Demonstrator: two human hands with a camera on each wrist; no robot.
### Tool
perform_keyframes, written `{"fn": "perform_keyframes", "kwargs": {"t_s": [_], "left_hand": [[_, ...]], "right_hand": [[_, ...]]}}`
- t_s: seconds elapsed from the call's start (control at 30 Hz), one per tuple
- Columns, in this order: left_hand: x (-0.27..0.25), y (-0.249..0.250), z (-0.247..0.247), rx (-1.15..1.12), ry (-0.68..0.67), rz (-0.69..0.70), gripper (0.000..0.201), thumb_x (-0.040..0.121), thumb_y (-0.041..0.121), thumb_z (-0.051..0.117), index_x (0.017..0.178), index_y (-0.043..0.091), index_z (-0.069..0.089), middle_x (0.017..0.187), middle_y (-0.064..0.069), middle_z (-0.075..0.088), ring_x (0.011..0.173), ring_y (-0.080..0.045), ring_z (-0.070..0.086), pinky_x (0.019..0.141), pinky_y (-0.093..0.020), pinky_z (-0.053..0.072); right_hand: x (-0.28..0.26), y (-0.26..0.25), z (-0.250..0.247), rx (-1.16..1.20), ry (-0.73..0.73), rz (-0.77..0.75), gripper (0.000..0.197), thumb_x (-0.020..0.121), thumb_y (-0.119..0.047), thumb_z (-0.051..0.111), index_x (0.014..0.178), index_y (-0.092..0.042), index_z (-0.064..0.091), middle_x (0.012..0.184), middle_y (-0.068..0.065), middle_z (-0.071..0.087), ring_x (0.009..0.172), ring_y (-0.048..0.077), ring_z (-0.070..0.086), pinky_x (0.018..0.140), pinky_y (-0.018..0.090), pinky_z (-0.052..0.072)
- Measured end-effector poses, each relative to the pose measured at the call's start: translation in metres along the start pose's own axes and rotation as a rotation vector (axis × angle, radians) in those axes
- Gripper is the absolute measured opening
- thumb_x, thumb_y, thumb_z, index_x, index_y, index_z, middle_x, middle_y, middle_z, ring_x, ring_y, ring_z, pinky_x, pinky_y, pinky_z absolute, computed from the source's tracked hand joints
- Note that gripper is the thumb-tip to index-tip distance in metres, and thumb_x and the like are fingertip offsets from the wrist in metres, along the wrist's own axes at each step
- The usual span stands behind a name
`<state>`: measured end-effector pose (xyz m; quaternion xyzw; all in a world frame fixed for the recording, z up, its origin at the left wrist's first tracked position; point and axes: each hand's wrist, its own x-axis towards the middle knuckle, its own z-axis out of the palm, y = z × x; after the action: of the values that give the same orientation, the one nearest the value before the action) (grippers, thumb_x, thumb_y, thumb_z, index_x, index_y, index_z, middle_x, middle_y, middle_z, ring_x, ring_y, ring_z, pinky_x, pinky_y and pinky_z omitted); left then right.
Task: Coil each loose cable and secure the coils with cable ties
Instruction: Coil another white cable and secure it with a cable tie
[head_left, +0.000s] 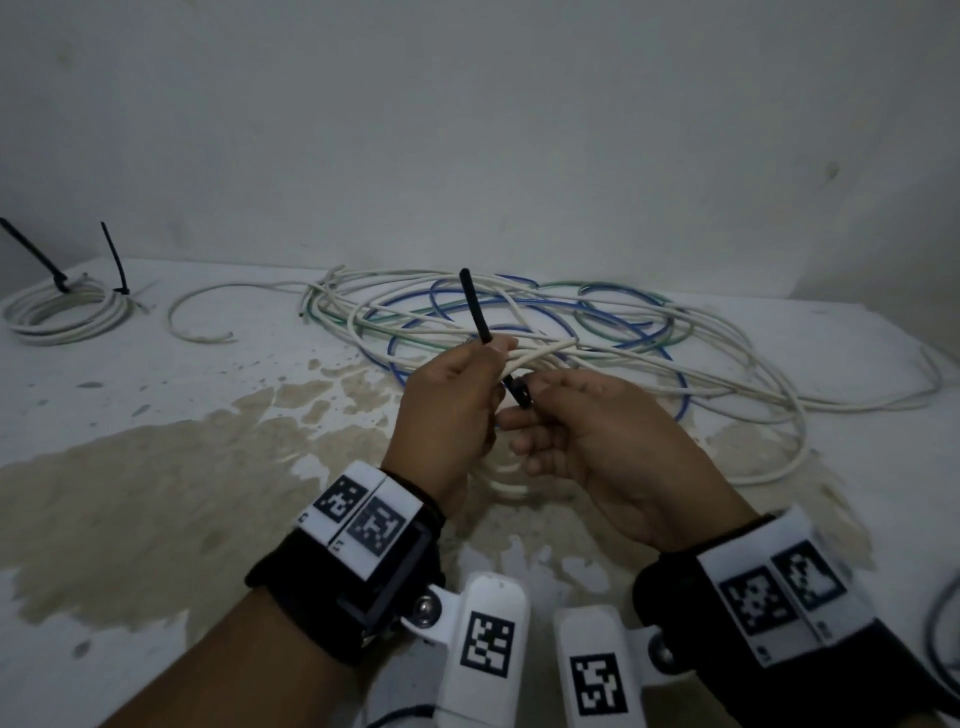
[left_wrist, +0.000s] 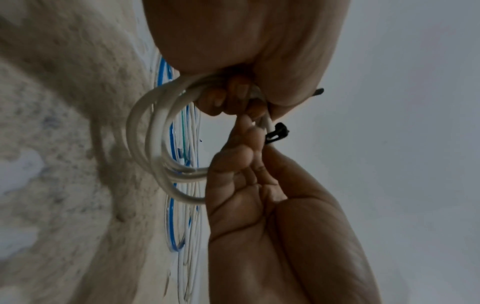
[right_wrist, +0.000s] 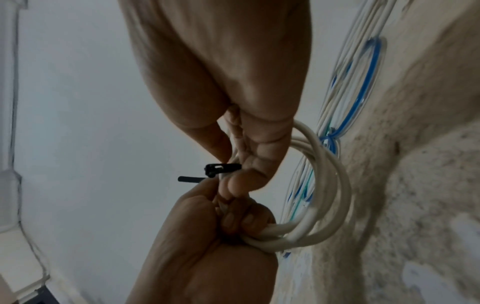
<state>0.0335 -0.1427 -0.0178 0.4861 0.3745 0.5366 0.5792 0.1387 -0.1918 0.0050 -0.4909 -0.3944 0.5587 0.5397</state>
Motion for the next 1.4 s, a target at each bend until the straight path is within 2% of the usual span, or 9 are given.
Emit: {"fn": "perform_keyframes", "kwargs": {"t_s": [0.17, 0.3, 0.57, 0.73, 0.83, 1.0, 1.07, 1.27, 1.4], "left_hand": [[0.003, -0.003, -0.003, 0.056, 0.064, 0.031, 0.021, 0.094, 0.02, 0.055, 0.077, 0.014, 0.064, 0.05, -0.001, 0.039, 0.041, -0.014, 0.03, 0.038, -0.018, 0.024], [0.003, -0.003, -0.003, 0.257, 0.049, 0.133, 0.025, 0.096, 0.023, 0.052, 0.073, 0.017, 0.06, 0.049, 0.009, 0.045, 0.042, -0.009, 0.036, 0.046, -0.027, 0.029], [0.002, 0.003, -0.004, 0.282, 0.024, 0.144, 0.018, 0.094, 0.02, 0.055, 0.11, 0.025, 0.059, 0.056, 0.006, 0.049, 0.034, -0.006, 0.03, 0.042, -0.023, 0.027], [0.0, 0.007, -0.005, 0.378, 0.054, 0.195, 0.009, 0.094, 0.021, 0.057, 0.098, 0.024, 0.063, 0.07, -0.006, 0.064, 0.04, -0.017, 0.047, 0.04, -0.029, 0.037], [-0.002, 0.007, -0.004, 0.499, -0.003, 0.234, 0.019, 0.094, 0.027, 0.056, 0.109, 0.039, 0.056, 0.084, -0.008, 0.07, 0.073, -0.021, 0.066, 0.068, -0.033, 0.053], [-0.004, 0.007, 0.0, 0.47, -0.014, 0.28, 0.012, 0.094, 0.019, 0.057, 0.096, 0.021, 0.069, 0.073, 0.006, 0.069, 0.06, -0.001, 0.065, 0.058, -0.01, 0.045], [-0.004, 0.006, 0.0, 0.477, -0.005, 0.279, 0.015, 0.093, 0.02, 0.057, 0.096, 0.018, 0.072, 0.074, 0.008, 0.07, 0.061, -0.002, 0.066, 0.06, -0.011, 0.046], [-0.007, 0.006, -0.002, 0.59, -0.008, 0.373, 0.021, 0.094, 0.022, 0.057, 0.082, 0.018, 0.074, 0.07, -0.003, 0.07, 0.064, -0.007, 0.061, 0.064, -0.024, 0.045], [-0.007, 0.007, -0.001, 0.576, -0.049, 0.36, 0.021, 0.094, 0.021, 0.056, 0.086, 0.015, 0.075, 0.072, -0.004, 0.072, 0.066, -0.003, 0.066, 0.07, -0.028, 0.051]], "right_hand": [[-0.001, 0.003, 0.0, -0.101, -0.027, -0.129, 0.011, 0.089, -0.001, 0.056, 0.089, -0.01, 0.062, 0.074, 0.009, 0.068, 0.06, 0.013, 0.063, 0.055, 0.023, 0.052], [-0.002, 0.004, -0.001, -0.237, 0.022, -0.24, 0.012, 0.089, -0.006, 0.059, 0.086, -0.015, 0.065, 0.064, 0.001, 0.066, 0.052, 0.009, 0.058, 0.046, 0.022, 0.047], [-0.007, 0.001, -0.003, -0.49, 0.151, -0.497, 0.008, 0.088, -0.021, 0.062, 0.081, -0.024, 0.064, 0.07, -0.009, 0.064, 0.058, 0.0, 0.055, 0.06, 0.02, 0.047], [-0.007, 0.0, -0.004, -0.497, 0.108, -0.533, 0.013, 0.086, -0.012, 0.066, 0.083, -0.025, 0.065, 0.076, -0.007, 0.068, 0.066, 0.003, 0.061, 0.064, 0.022, 0.052], [-0.007, -0.001, -0.005, -0.414, 0.144, -0.585, 0.018, 0.086, -0.009, 0.065, 0.08, -0.027, 0.066, 0.064, -0.009, 0.066, 0.058, 0.001, 0.061, 0.058, 0.017, 0.049], [-0.004, 0.002, -0.008, -0.386, 0.293, -0.627, 0.013, 0.085, -0.012, 0.064, 0.094, -0.021, 0.067, 0.064, -0.009, 0.066, 0.059, 0.008, 0.063, 0.06, 0.028, 0.051], [-0.002, 0.003, -0.009, -0.437, 0.34, -0.625, 0.029, 0.085, -0.013, 0.062, 0.113, -0.016, 0.065, 0.072, -0.003, 0.069, 0.063, 0.017, 0.064, 0.067, 0.036, 0.054], [0.001, 0.002, -0.012, -0.516, 0.436, -0.689, 0.022, 0.087, -0.012, 0.063, 0.106, -0.017, 0.072, 0.088, -0.005, 0.072, 0.069, 0.008, 0.061, 0.075, 0.042, 0.056], [0.0, 0.002, -0.013, -0.557, 0.413, -0.746, 0.022, 0.088, -0.01, 0.062, 0.107, -0.015, 0.072, 0.089, -0.01, 0.07, 0.07, 0.001, 0.06, 0.074, 0.021, 0.051]]}}
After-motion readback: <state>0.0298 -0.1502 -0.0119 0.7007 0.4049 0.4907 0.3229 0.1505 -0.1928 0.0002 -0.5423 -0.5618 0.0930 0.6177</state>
